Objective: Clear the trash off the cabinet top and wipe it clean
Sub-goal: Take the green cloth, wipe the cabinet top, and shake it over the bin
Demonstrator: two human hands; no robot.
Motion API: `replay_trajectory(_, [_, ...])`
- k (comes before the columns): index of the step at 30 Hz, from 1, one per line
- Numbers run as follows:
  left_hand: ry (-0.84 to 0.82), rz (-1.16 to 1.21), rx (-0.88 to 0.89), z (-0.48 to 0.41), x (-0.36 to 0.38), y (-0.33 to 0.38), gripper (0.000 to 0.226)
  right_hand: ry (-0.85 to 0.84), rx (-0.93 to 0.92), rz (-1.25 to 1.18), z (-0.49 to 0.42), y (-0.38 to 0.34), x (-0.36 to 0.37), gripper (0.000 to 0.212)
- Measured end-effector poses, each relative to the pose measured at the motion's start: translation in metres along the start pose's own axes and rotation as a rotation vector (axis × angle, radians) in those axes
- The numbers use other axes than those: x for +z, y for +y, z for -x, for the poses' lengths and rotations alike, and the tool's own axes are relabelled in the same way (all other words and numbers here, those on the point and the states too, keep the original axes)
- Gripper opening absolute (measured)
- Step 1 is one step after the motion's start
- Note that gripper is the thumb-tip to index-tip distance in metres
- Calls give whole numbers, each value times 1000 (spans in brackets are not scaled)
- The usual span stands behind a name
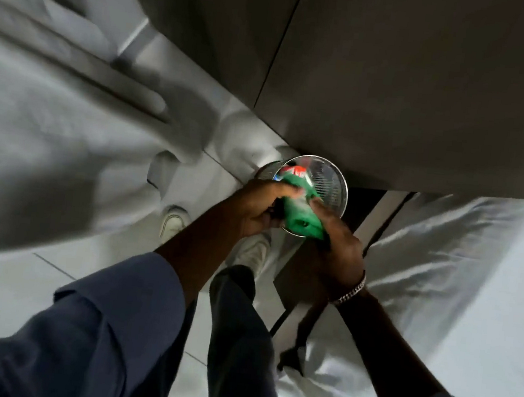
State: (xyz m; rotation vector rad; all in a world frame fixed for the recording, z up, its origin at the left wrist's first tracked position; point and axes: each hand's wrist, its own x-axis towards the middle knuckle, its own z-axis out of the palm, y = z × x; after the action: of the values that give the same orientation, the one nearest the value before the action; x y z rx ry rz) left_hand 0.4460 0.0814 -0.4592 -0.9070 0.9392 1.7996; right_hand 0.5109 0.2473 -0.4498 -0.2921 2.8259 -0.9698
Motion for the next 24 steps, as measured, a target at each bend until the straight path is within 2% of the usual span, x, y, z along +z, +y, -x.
replay_trajectory(1, [49, -13, 25, -20, -5, -5, 25, 62, 76, -42, -3, 20, 12, 42])
replay_trajectory(3, [304, -200, 139, -63, -20, -15, 22, 181, 349, -226, -6, 52, 31, 33])
replay_trajectory(5, [605, -526, 247, -104, -37, -25, 41, 234, 645, -530, -8, 81, 52, 28])
replay_trajectory(6, [645, -625, 238, -122, -43, -32, 54, 241, 739, -629, -8, 93, 60, 29])
replay_trajectory(8, [557, -731, 153, -149, -50, -45, 75, 239, 847, -705, -8, 111, 69, 33])
replay_trajectory(9, [495, -750, 130, -161, -51, -51, 78, 243, 890, -746, -8, 118, 72, 34])
replay_trajectory(12, [381, -634, 187, -181, -50, -62, 69, 262, 1021, -915, -6, 127, 75, 34])
replay_trajectory(15, [297, -529, 205, -177, -48, -57, 77, 281, 1110, -1027, -11, 118, 69, 39])
replay_trajectory(19, [240, -542, 192, -132, -58, -42, 72, 232, 1114, -1218, -11, 78, 47, 52])
replay_trajectory(22, [221, -450, 187, -64, -68, -22, 66, 123, 1194, -1430, -12, 31, 22, 70])
replay_trajectory(24, [216, -413, 203, -2, -66, -4, 61, 69, 1201, -1527, -15, -15, -5, 71])
